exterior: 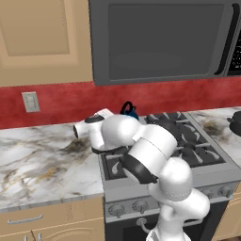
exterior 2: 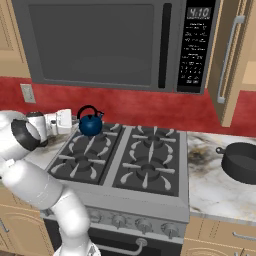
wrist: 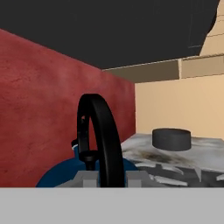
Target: Pick the kettle from the cabinet and place it on a stove burner. Then pick the pot from the counter and place it on another stove burner. Finally, turn both burners on.
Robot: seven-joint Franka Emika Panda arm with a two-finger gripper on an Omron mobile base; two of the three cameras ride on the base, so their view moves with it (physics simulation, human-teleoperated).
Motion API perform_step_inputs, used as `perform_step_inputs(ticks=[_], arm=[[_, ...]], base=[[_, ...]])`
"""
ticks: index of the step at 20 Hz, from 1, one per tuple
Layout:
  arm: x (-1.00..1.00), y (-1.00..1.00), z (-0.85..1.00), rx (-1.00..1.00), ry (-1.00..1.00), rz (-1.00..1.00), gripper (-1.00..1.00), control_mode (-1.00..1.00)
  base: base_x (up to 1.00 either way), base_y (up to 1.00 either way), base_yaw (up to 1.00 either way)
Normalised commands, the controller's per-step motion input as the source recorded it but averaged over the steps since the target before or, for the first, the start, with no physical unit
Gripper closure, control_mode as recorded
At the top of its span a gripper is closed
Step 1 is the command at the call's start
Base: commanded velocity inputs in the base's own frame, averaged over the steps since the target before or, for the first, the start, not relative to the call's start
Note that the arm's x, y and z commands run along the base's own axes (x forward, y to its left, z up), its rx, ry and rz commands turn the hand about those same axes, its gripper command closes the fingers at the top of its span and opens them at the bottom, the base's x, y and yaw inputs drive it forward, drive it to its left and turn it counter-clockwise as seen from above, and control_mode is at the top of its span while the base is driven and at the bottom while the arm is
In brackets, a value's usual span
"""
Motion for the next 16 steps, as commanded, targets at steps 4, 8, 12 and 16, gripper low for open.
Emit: perform_step_inputs(ticks=[4, 8, 12, 16], arm=[[0.13, 0.03, -0.23, 0.0, 0.0, 0.0, 1.0, -1.0], [0.17, 0.01, -0.2, 0.0, 0.0, 0.0, 1.0, -1.0], [0.19, 0.01, -0.21, 0.0, 0.0, 0.0, 1.0, -1.0], [0.25, 0.01, -0.18, 0.0, 0.0, 0.0, 1.0, -1.0]], base=[[0.0, 0.0, 0.0], [0.0, 0.0, 0.0], [0.0, 0.0, 0.0], [0.0, 0.0, 0.0]])
